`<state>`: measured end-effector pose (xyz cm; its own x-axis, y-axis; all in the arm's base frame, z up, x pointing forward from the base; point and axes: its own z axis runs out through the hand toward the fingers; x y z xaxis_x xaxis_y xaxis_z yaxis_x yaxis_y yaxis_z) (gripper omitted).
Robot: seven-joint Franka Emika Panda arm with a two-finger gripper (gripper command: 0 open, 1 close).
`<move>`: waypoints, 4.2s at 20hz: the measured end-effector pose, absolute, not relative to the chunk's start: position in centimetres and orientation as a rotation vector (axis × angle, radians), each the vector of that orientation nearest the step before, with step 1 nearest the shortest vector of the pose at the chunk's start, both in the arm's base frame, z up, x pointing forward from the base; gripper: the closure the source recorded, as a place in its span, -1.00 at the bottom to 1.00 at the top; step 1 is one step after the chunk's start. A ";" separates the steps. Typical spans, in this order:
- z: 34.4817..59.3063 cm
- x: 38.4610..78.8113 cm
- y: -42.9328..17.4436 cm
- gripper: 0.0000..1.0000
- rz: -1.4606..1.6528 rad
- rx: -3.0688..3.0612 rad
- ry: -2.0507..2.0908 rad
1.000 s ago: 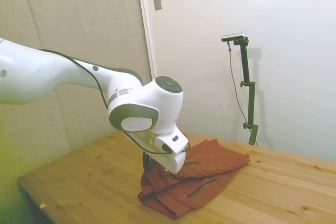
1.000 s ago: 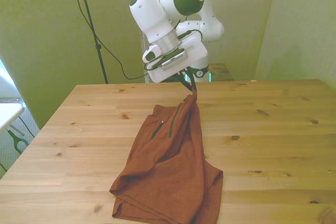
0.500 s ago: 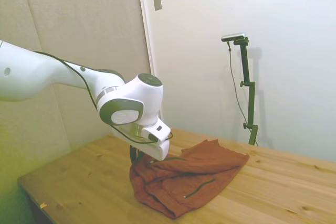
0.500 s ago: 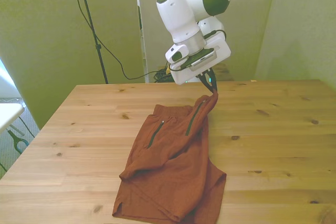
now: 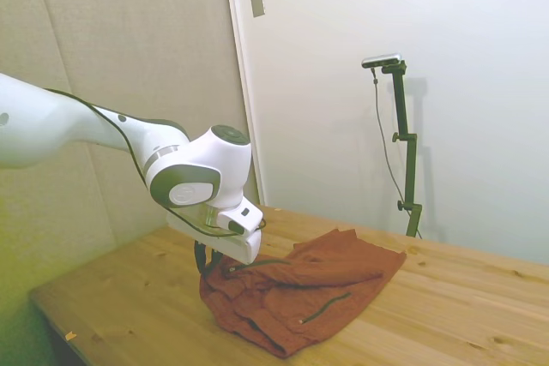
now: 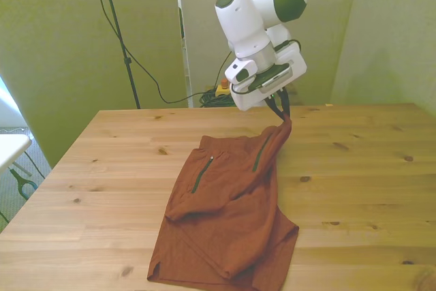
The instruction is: Unfold the shorts
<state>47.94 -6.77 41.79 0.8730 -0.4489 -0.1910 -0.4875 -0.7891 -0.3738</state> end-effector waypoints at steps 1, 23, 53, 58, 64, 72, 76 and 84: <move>41.8 47.9 -6.8 -1.00 0.128 -2.627 0.688; 45.8 62.5 -16.2 -1.00 -0.274 -2.421 1.878; 36.4 70.3 -26.2 1.00 -0.184 -2.307 2.022; 36.2 70.2 -26.5 1.00 -0.183 -2.302 2.026; 35.7 70.3 -26.5 1.00 -0.198 -2.314 2.011; 38.1 71.0 -24.6 1.00 -0.246 -2.327 1.937; 41.8 71.7 -20.5 1.00 -0.263 -2.324 1.848; 45.4 74.6 -8.4 1.00 -0.212 -2.336 1.685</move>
